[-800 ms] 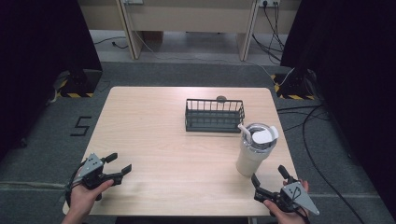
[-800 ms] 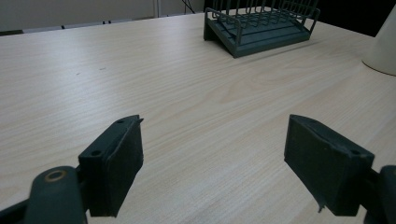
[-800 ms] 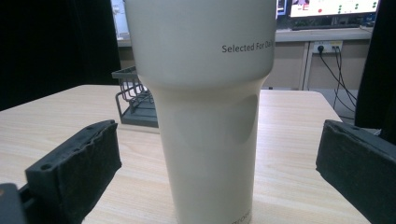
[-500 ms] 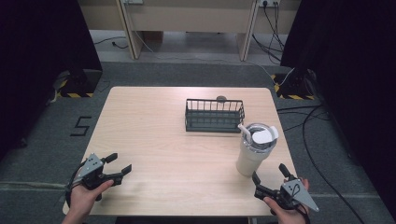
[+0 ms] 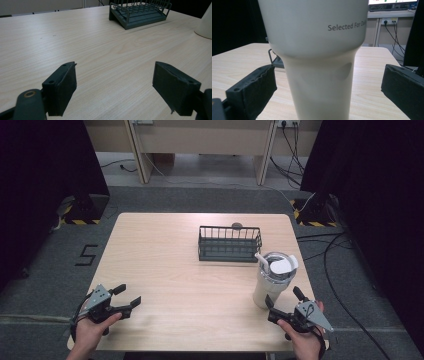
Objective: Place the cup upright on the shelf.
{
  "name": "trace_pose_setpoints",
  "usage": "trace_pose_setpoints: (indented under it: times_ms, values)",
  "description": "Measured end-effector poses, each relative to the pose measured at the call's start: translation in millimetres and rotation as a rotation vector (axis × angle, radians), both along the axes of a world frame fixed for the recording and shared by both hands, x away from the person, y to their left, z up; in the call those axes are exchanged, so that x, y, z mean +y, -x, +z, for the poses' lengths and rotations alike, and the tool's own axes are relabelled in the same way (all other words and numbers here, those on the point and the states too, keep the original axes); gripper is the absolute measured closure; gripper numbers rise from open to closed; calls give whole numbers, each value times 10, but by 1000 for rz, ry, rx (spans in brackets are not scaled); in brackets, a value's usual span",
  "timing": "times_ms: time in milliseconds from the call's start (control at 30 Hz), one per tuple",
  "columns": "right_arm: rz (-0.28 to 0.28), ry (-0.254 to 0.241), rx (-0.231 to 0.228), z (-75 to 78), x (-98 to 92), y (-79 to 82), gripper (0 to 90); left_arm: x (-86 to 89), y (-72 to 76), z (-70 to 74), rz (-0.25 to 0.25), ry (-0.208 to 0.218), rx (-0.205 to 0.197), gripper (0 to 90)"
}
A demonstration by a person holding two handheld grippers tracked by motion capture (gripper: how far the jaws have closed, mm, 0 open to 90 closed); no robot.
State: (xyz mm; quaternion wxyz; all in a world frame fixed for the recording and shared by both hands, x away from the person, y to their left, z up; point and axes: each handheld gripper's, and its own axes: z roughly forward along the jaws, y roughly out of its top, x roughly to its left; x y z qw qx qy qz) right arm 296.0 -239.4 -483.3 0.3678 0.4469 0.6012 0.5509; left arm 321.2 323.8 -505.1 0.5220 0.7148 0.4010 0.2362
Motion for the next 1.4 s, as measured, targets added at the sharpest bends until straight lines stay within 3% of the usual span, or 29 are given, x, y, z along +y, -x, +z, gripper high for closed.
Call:
trace_pose_setpoints:
  times_ms: [833,1067,1400]
  values:
    - [11,31,26,-85,228,-396,4,3,-5,-10,-5,0,5,187]
    - [-9,15,12,-77,245,-442,91,5,-7,-14,-5,0,7,188]
    - [-11,29,11,-105,275,-488,69,4,-8,-18,-7,-1,8,188]
